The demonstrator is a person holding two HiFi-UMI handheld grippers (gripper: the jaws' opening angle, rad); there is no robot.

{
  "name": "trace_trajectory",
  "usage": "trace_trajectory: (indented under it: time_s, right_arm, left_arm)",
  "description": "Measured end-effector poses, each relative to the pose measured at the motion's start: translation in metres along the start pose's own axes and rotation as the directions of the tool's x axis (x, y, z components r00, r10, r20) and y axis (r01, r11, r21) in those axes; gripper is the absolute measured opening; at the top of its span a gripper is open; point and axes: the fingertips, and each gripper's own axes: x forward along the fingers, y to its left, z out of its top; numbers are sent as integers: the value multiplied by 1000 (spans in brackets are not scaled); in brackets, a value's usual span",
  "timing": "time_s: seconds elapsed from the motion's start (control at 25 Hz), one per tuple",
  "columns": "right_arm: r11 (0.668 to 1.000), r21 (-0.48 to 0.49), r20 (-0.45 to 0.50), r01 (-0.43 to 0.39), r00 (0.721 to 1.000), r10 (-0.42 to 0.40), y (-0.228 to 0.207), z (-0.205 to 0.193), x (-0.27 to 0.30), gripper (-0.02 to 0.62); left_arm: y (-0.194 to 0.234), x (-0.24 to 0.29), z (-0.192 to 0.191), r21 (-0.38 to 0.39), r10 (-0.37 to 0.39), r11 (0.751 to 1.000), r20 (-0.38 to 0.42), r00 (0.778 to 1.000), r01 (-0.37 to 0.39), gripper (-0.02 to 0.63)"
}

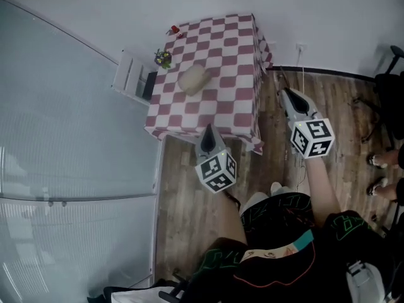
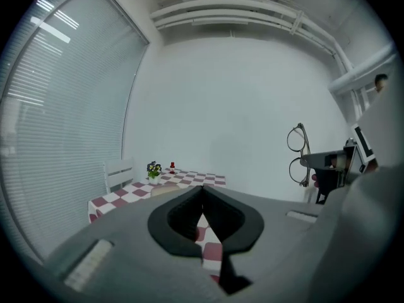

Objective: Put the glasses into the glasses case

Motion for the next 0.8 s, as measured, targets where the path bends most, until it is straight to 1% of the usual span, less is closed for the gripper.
trace_trajectory:
  time_s: [0.08, 0.24, 0.4, 0.56, 0.64, 0.8]
  right_arm:
    - [1000, 10, 18, 9, 1000, -9, -5, 7, 3, 21]
    - [1000, 9, 39, -16, 999, 16, 0, 17, 16, 21]
    - [998, 15, 25, -53, 998, 53, 15, 10, 31, 21]
    - [997, -6, -4, -80, 997, 80, 31, 0, 53, 21]
    - [997, -22, -11, -80, 997, 80, 31, -2, 61, 21]
    - [997, -35, -20, -63, 998, 62, 26, -5, 81, 21]
  left_arm:
    - [-5, 4, 11, 17, -10, 1000, 21, 1000, 9, 9]
    - [7, 3, 23, 23, 23, 999, 44, 999, -24, 11]
    - [31, -2, 17, 6, 73, 997, 31, 997, -73, 11]
    - [52, 4, 10, -5, 105, 995, 15, 994, -105, 11]
    - [52, 15, 7, -14, 98, 995, 11, 995, -98, 11]
    - [51, 45, 4, -23, 58, 998, 7, 998, -58, 11]
